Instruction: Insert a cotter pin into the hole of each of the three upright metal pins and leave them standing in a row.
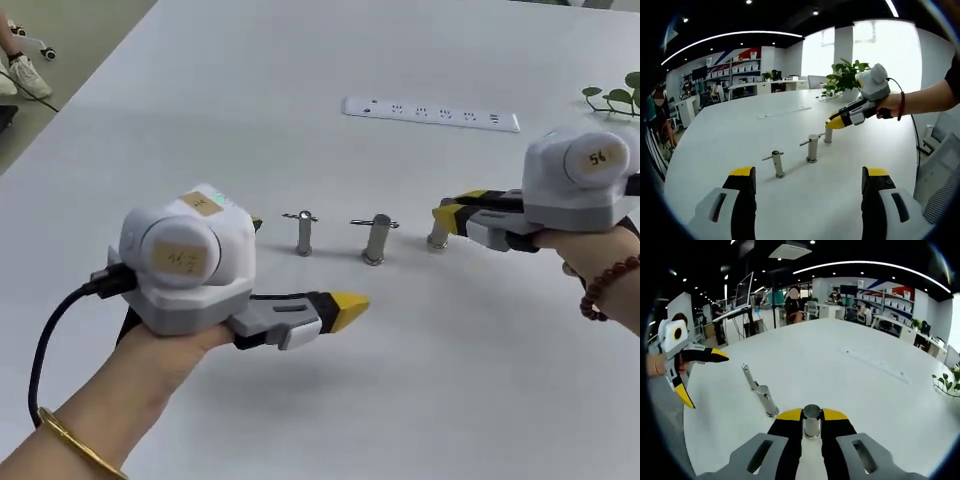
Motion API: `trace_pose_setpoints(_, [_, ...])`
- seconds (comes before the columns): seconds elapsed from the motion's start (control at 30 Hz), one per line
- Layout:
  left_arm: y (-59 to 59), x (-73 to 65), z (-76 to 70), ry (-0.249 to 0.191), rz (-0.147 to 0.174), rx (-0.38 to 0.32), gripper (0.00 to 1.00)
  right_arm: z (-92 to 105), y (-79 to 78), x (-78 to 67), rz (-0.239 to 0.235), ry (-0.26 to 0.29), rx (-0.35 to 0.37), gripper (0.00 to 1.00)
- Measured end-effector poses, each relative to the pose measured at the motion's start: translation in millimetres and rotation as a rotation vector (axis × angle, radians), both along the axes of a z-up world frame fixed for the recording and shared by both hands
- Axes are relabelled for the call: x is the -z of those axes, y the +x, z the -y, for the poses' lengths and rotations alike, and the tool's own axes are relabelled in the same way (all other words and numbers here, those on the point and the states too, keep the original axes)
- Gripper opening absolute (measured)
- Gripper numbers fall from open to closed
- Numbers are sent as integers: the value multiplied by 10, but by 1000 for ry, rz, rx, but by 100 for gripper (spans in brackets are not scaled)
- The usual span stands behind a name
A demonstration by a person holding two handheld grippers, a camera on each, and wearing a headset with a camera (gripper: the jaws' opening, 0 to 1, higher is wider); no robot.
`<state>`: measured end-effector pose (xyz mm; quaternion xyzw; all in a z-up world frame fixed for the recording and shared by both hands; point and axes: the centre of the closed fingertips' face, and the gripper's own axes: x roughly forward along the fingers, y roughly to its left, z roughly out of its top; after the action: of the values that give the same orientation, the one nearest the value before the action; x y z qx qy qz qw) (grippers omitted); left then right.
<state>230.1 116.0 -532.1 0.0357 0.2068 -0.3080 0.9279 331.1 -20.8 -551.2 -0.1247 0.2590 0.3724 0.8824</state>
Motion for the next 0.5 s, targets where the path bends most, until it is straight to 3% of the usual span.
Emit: trace_pose_setpoints(0.5, [-21, -74, 21, 2, 19, 9, 86, -21, -415, -78, 2, 5, 18, 8])
